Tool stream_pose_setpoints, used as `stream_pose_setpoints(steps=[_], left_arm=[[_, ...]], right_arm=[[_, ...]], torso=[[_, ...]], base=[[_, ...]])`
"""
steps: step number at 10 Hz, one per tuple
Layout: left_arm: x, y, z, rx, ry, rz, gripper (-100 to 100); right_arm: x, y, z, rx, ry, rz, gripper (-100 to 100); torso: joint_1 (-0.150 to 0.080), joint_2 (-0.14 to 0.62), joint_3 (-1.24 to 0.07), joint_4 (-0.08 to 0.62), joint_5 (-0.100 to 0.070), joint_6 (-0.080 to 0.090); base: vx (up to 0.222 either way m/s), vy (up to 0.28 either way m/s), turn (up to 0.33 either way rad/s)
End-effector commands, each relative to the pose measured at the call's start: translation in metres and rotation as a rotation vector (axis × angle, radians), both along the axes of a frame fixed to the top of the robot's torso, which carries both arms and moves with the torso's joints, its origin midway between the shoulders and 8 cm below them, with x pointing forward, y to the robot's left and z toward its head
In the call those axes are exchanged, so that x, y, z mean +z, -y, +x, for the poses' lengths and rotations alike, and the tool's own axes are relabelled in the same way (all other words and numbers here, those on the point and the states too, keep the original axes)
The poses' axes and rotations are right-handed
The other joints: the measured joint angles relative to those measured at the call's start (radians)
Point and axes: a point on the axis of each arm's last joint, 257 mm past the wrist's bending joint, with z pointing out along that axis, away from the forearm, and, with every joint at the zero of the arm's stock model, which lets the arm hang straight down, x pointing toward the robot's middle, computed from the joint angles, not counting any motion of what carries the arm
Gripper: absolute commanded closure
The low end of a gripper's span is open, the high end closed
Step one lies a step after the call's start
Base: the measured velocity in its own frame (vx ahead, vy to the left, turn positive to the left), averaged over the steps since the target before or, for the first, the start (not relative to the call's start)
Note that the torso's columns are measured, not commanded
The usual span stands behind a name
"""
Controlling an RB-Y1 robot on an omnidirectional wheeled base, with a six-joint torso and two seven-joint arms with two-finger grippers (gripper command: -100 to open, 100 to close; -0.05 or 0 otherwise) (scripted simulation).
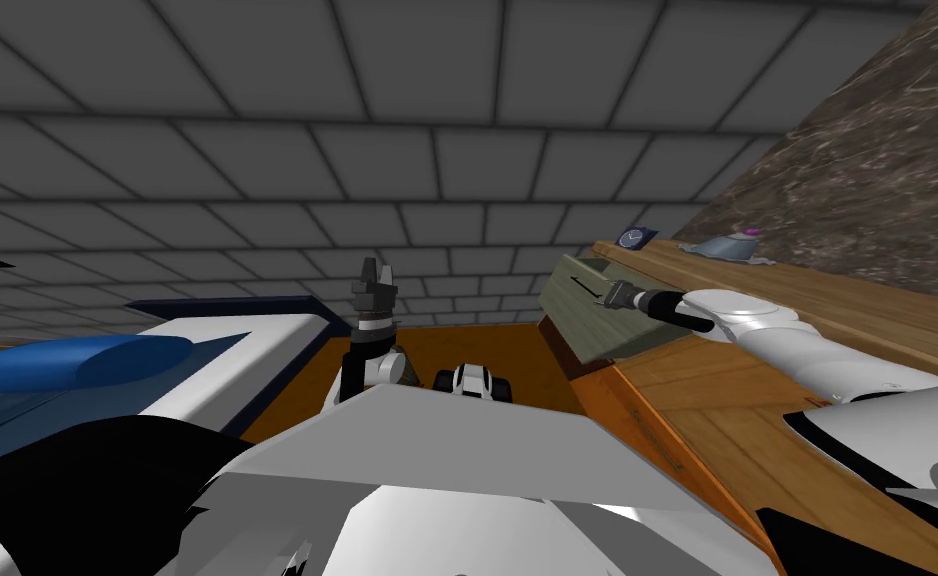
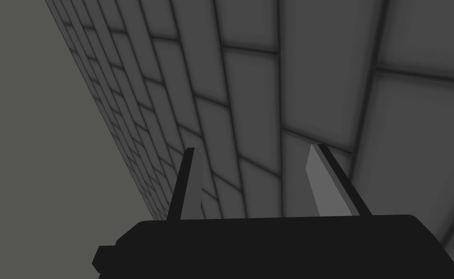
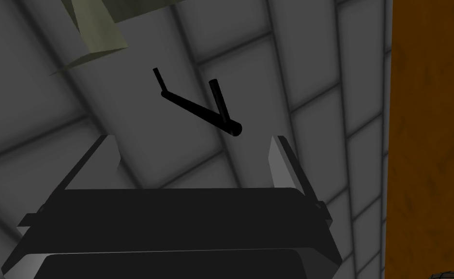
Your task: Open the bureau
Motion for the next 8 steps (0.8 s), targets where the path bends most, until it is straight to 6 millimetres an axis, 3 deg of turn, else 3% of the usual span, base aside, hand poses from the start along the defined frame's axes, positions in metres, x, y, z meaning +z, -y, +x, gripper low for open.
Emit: stream_pose_setpoints(steps=[1, 2, 3, 8], left_arm=[[0.0, 0.0, 0.0, 0.0, 0.0, 0.0, 0], [0.0, 0.0, 0.0, 0.0, 0.0, 0.0, 0], [0.0, 0.0, 0.0, 0.0, 0.0, 0.0, 0], [0.0, 0.0, 0.0, 0.0, 0.0, 0.0, 0]], right_arm=[[0.0186, 0.008, -0.0027, 0.002, -0.001, -0.001, -100], [0.014, 0.0067, -0.0013, 0.0, 0.001, -0.001, -100], [0.0144, 0.0067, -0.0016, 0.001, 0.0, 0.0, 0], [0.0144, 0.0066, -0.0015, 0.001, 0.0, 0.0, 0]], torso=[[0.001, 0.001, 0.0, 0.0, 0.0, 0.0], [0.001, 0.001, 0.001, 0.0, 0.0, 0.0], [-0.001, 0.001, 0.001, 0.0, 0.0, 0.0], [0.0, 0.0, 0.0, 0.0, 0.0, 0.0]], base=[[0.011, 0.042, -0.005], [0.005, 0.018, -0.002], [0.0, 0.0, 0.0], [0.0, 0.0, 0.0]])
